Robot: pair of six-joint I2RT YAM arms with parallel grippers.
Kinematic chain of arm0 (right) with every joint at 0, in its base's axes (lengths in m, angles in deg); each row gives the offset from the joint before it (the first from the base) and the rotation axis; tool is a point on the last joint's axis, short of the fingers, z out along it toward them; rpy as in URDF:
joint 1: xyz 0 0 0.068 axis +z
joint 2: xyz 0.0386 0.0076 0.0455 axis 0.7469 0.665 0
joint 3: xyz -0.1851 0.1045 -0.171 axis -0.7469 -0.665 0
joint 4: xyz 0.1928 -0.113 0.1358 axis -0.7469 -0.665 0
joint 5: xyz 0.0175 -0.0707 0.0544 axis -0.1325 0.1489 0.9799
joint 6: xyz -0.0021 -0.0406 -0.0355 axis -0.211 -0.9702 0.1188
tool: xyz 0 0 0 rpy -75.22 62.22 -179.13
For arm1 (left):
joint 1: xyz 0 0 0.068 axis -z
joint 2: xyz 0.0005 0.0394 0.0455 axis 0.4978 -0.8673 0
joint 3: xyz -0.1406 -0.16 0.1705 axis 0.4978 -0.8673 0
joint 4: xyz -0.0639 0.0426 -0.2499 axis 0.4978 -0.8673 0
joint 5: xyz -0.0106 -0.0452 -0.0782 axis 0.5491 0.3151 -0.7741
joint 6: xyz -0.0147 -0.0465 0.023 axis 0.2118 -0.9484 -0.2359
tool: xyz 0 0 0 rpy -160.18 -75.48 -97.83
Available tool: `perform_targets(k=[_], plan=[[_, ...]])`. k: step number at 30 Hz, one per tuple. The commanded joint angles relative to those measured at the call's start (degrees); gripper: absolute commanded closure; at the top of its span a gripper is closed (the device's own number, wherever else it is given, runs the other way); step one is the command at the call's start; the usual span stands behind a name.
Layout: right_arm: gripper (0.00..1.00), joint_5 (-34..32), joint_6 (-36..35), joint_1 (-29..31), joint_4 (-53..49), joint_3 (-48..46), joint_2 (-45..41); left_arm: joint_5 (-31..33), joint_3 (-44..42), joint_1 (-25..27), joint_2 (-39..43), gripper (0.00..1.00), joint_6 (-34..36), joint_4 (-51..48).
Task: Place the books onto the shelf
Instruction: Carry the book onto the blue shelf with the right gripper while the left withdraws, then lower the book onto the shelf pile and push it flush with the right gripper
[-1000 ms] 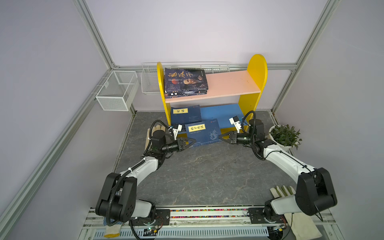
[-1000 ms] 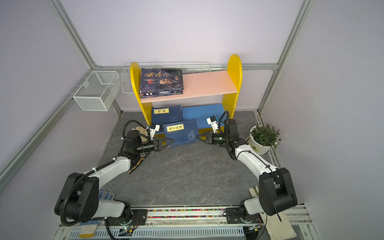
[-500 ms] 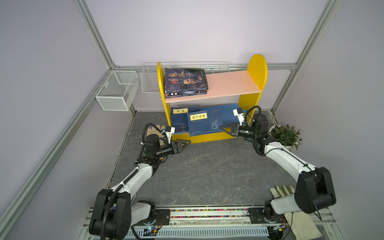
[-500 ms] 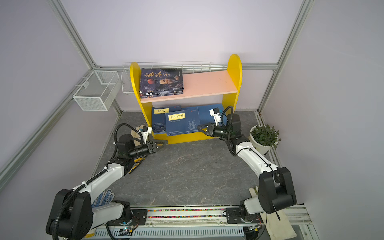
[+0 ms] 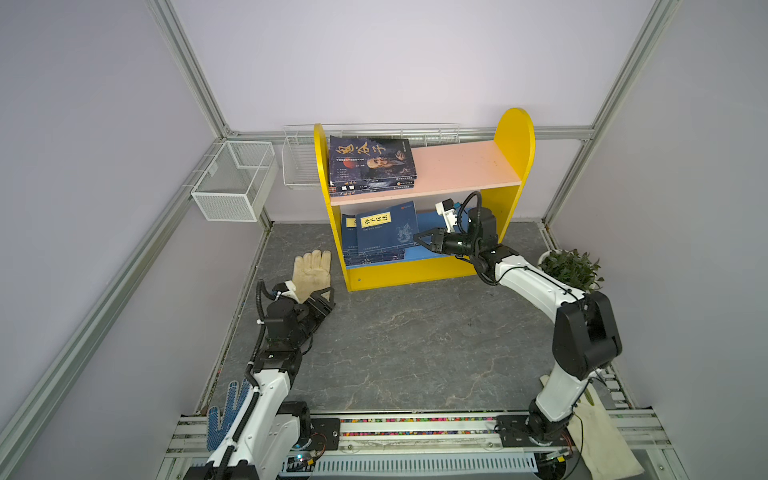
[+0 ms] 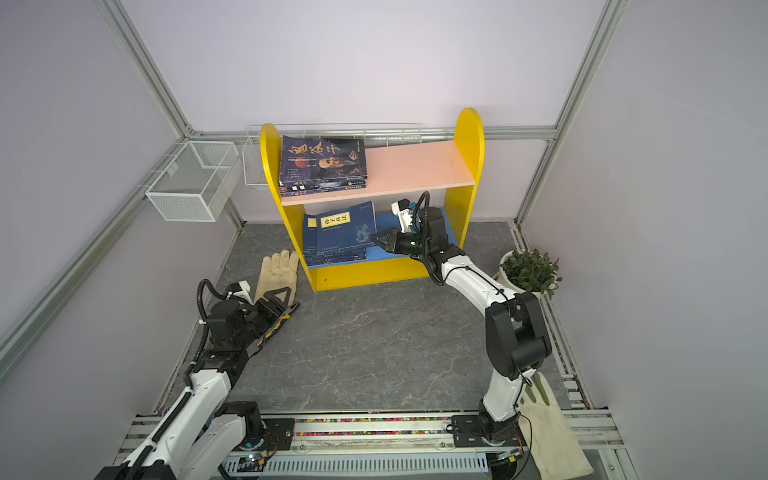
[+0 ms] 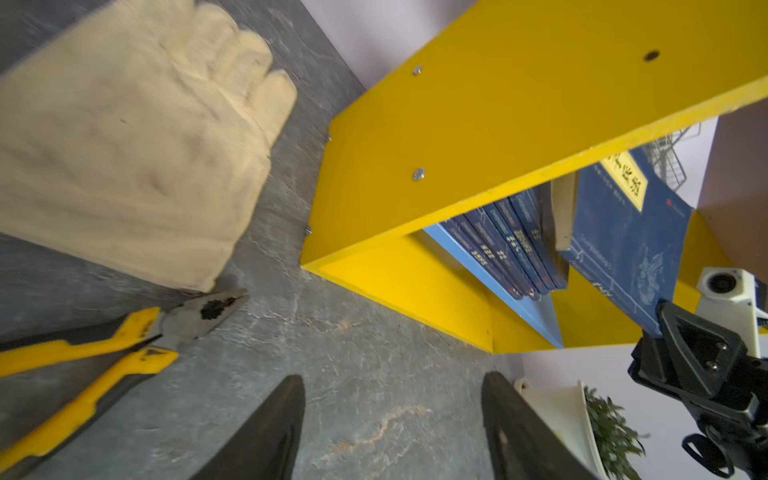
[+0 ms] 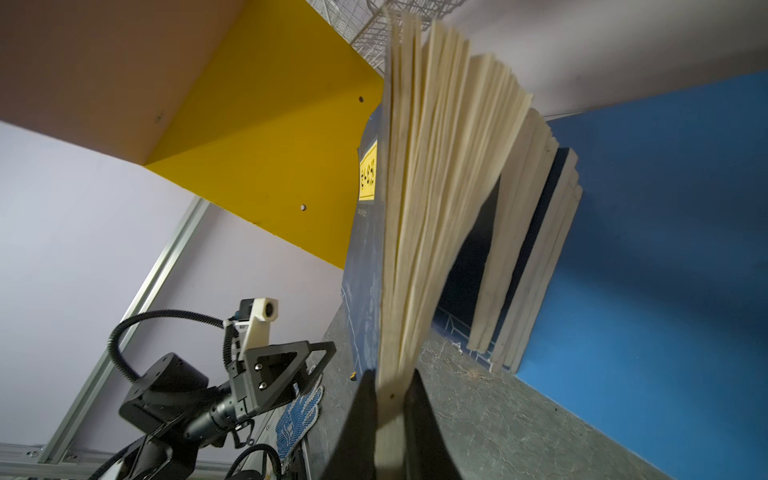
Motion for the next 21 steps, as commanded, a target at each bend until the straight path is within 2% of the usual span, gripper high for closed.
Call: perform_targets(k=[1,21], plan=[[0.91,0.25,-0.45,0.94,1.52,4.23,2.07,5.76,-0.52,-0.30,0.49,0.32,0.01,-4.22],[0.89,0.09,4.93,3.62,4.34,11.09,10.74,1.78,0.35,-0.30,-5.28,0.31,0.46,-1.40]])
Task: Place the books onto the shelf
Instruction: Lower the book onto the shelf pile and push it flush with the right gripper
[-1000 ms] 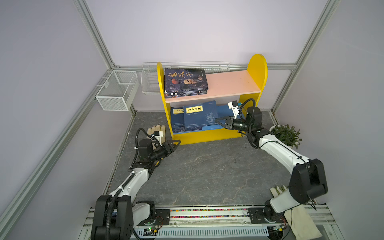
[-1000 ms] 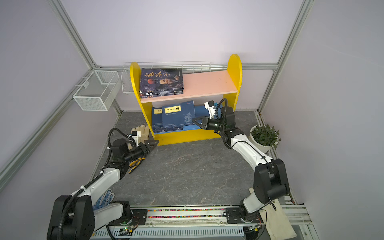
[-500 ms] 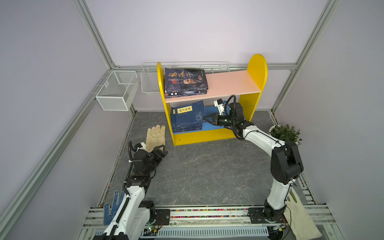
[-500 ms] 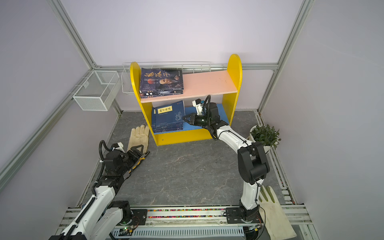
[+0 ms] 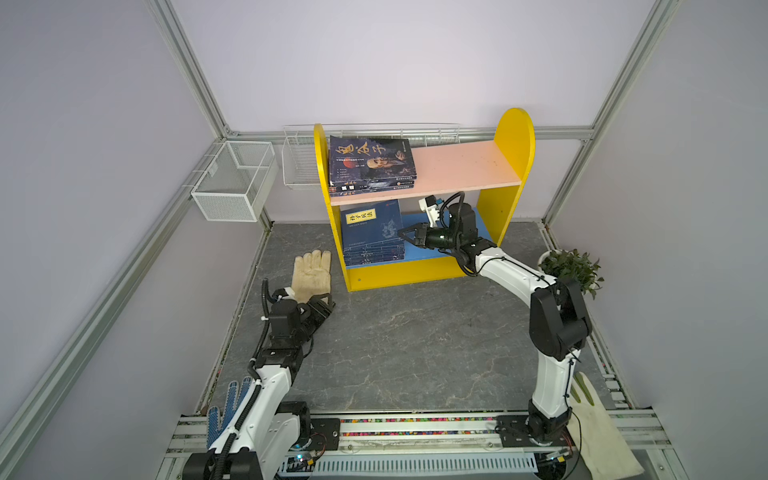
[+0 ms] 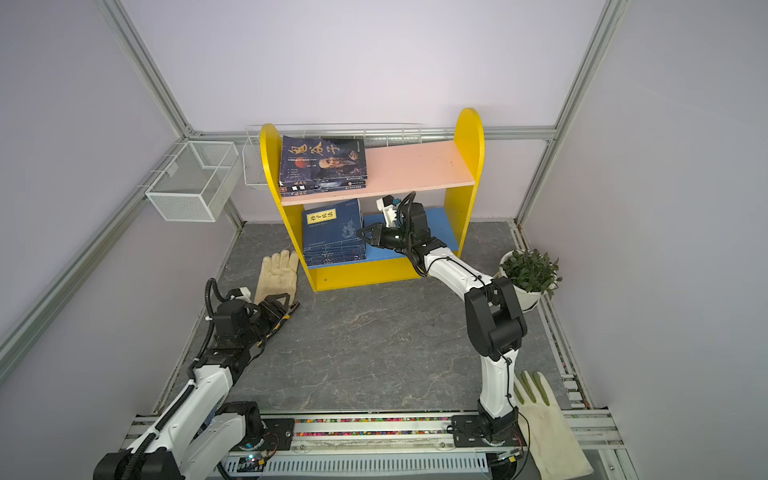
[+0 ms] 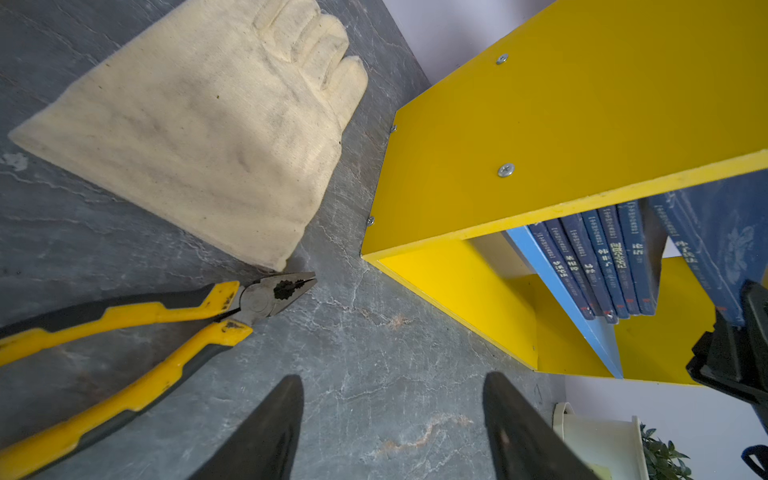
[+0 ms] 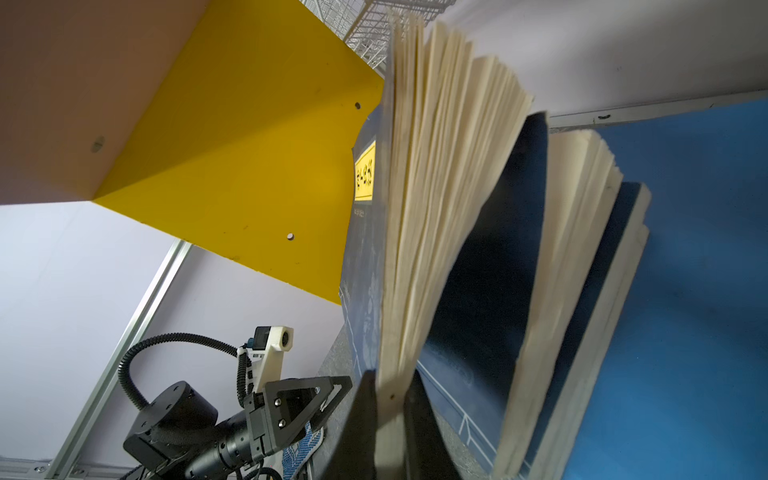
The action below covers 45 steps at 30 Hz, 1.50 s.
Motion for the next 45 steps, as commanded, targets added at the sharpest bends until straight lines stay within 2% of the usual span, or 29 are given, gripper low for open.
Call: perform_targets(k=[1,5,11,16,22,29,38,42,45], plan=[[0.88,0.11,1.20,0.81,2.27,1.88,1.39,-0.59,0.60,-0.31,-0.71,0.31,0.44,1.14],[0.83,-1.50,0.76,1.15,0.10,2.29,1.83,-0.77,0.67,-0.31,-1.08,0.31,0.54,1.23],[0.58,-6.71,-4.52,1.50,-8.17,3.98,0.09,-0.72,0.73,-0.30,-1.12,0.31,0.50,1.23],[0.49,-12.05,-9.85,1.72,-17.29,7.78,-0.49,-0.94,0.89,-0.31,-1.56,0.31,0.28,1.45],[0.36,-15.56,-13.28,2.11,-21.84,10.36,-0.30,-1.25,1.07,-0.31,-2.21,0.31,0.12,1.81],[0.32,-17.52,-17.46,2.86,-25.19,11.09,-0.76,-1.97,1.35,-0.31,-2.51,0.31,0.28,2.11],[0.27,-23.99,-30.11,4.77,-28.06,2.97,-9.13,-2.27,1.74,-0.30,-3.55,0.31,0.67,2.12],[0.35,-26.27,-35.11,7.62,-30.71,-0.14,-11.61,-2.42,1.94,-0.28,-4.71,0.31,0.78,2.80],[0.49,-26.97,-36.09,10.37,-31.61,-1.00,-11.50,-2.39,1.95,-0.28,-5.75,0.31,0.59,3.50]])
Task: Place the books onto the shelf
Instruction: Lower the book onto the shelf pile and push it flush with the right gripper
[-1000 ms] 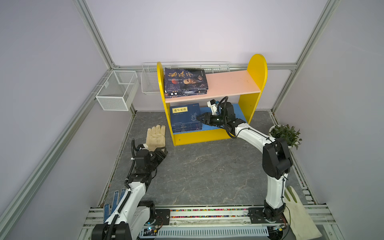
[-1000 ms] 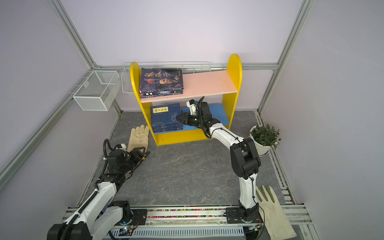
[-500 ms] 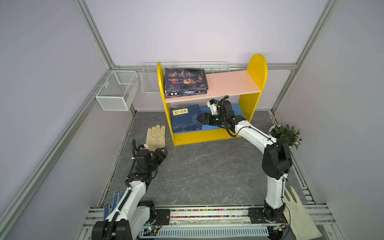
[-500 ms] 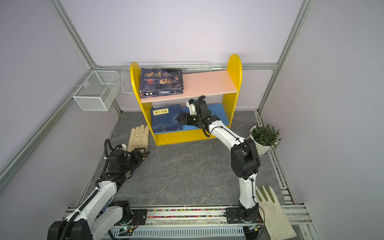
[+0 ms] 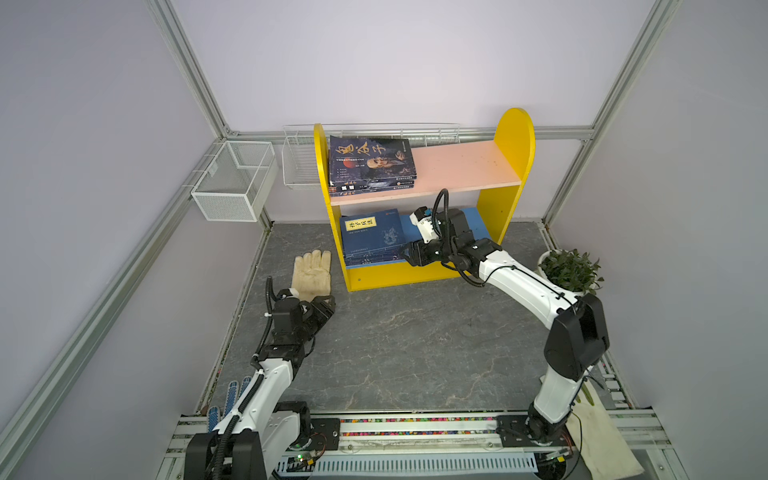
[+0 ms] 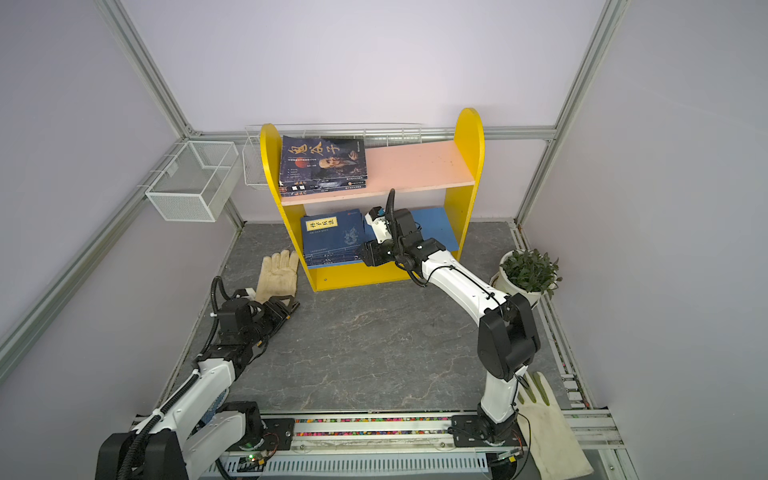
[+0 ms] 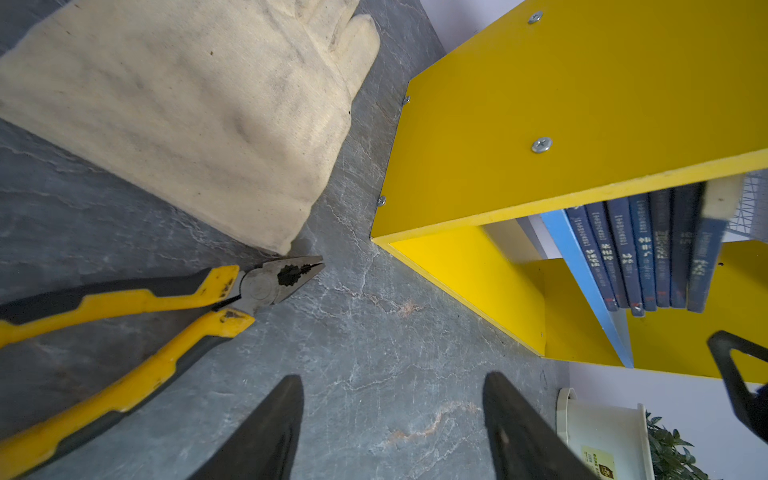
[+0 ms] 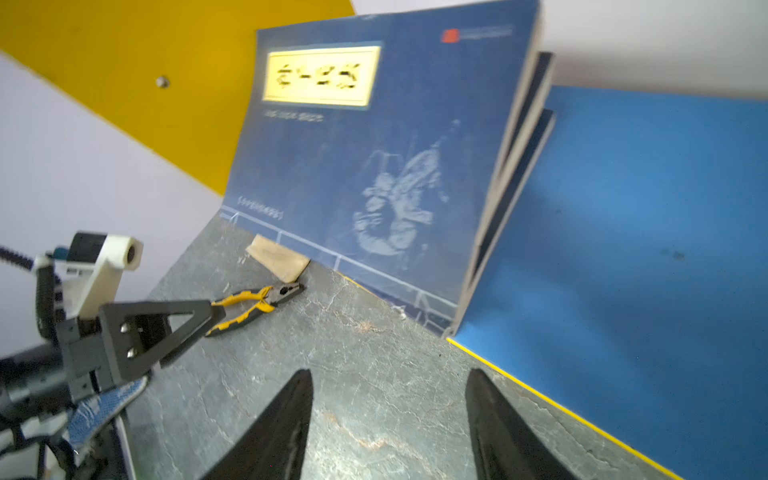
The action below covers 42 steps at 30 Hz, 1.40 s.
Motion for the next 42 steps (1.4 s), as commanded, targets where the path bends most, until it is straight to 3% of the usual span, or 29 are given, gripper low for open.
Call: perform_targets(k=[1,7,9,18,32,42], plan=[[0.55,-2.03,-4.60,2.98,-1.38,-1.81,-0.50,-0.31,1.83,-0.30,-0.98,0.31,0.38,2.03],[0.84,-1.50,-2.07,6.38,0.38,1.57,4.71,1.04,2.05,-0.30,-2.88,0.31,-1.10,2.14],[0.88,-0.63,-0.38,6.81,2.30,2.69,6.41,1.56,2.15,-0.23,-3.48,0.31,-1.64,2.31],[0.89,5.17,7.73,6.91,9.10,6.99,12.44,0.85,2.49,-0.30,-4.20,0.31,-1.59,1.10],[0.89,6.27,8.79,6.92,6.28,14.89,17.64,0.52,3.43,-0.29,-4.42,0.31,-0.11,-0.49],[0.89,5.65,8.29,7.21,6.29,14.14,17.13,0.21,3.59,-0.23,-5.03,0.31,0.06,-0.16]])
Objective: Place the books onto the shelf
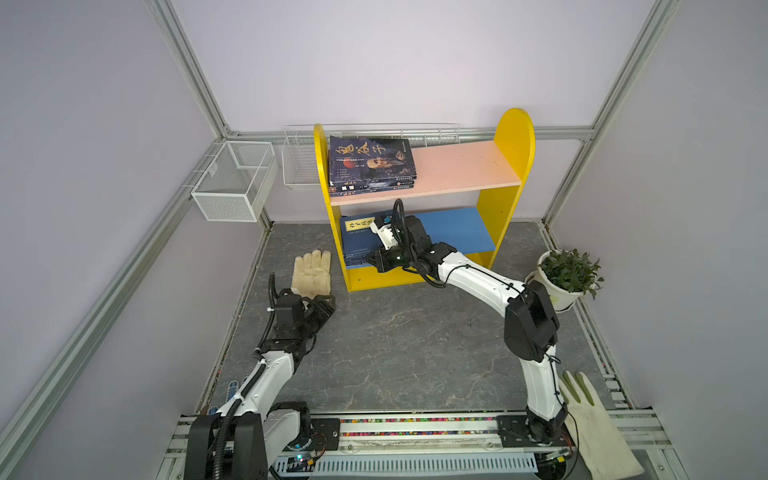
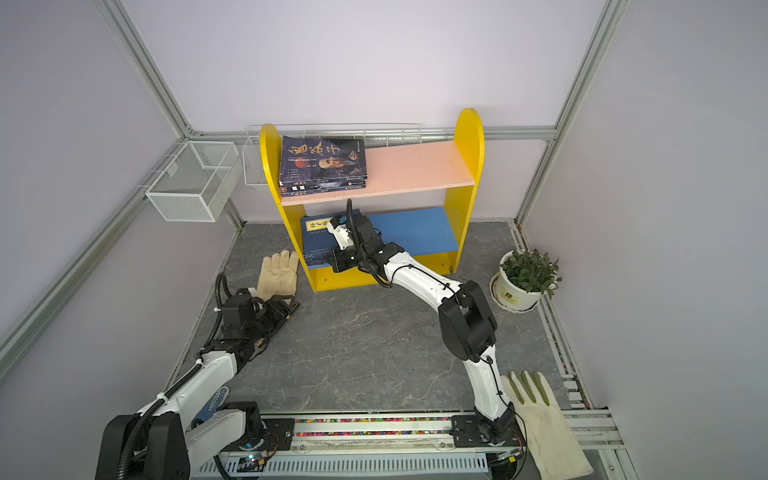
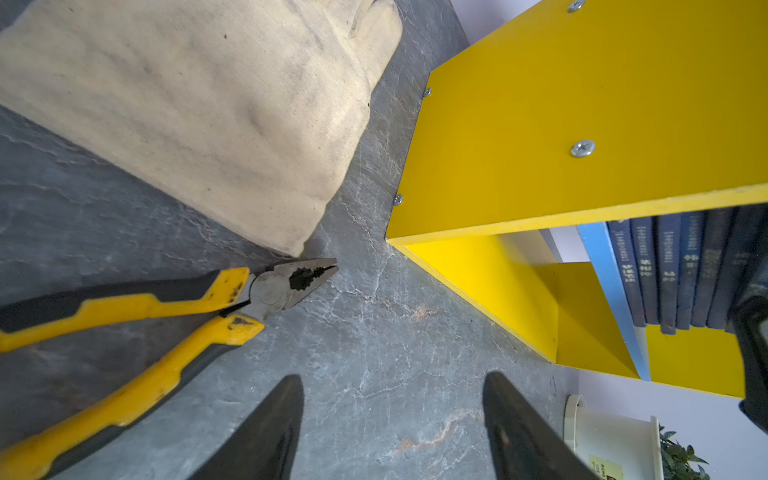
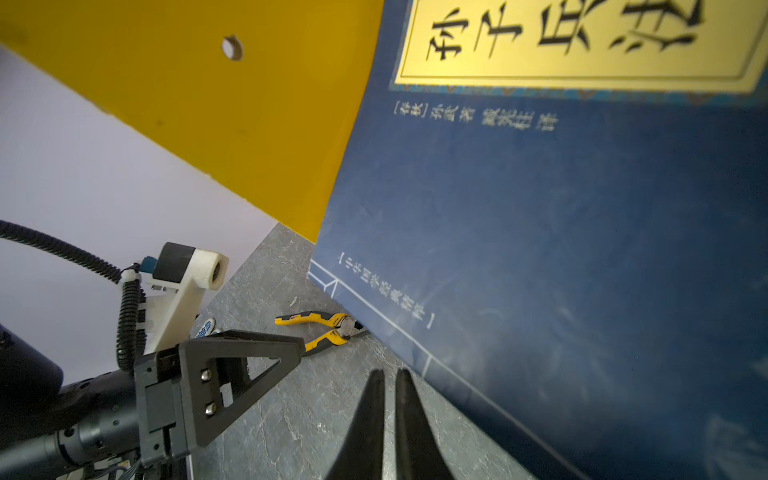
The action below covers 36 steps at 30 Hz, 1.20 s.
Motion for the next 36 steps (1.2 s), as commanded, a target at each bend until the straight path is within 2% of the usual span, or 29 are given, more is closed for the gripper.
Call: perform_targets(k=[1,14,21,25,30,33,36], plan=[[0.89,0.03,0.07,0.28,0.41,0.71,0.31,-0.22,1.94,-0.30,-0.44,0.31,0.41,-0.05],[0.88,0.96,-0.76,0.25,-3.54,10.79,6.17,0.62,1.93,-0.29,0.96,0.31,0.51,-1.27],[0.88,1.32,-1.02,0.11,-2.68,7.88,2.61,0.75,2.13,-0.25,1.32,0.31,0.89,-1.90],[0.87,0.11,-0.51,-0.66,1.79,0.32,-4.68,1.82,3.05,-0.30,1.07,0.31,2.11,-3.55],[0.85,-6.47,3.80,-5.32,9.36,-17.62,-18.18,7.50,5.70,-0.28,1.27,0.31,4.93,-7.59],[0.85,-14.31,7.59,-11.20,12.05,-30.67,-27.69,13.10,9.73,-0.30,0.57,0.30,7.96,-13.67],[0.81,-25.53,8.89,-17.94,13.32,-43.57,-38.55,22.50,13.98,-0.30,-1.08,0.28,9.38,-20.71]])
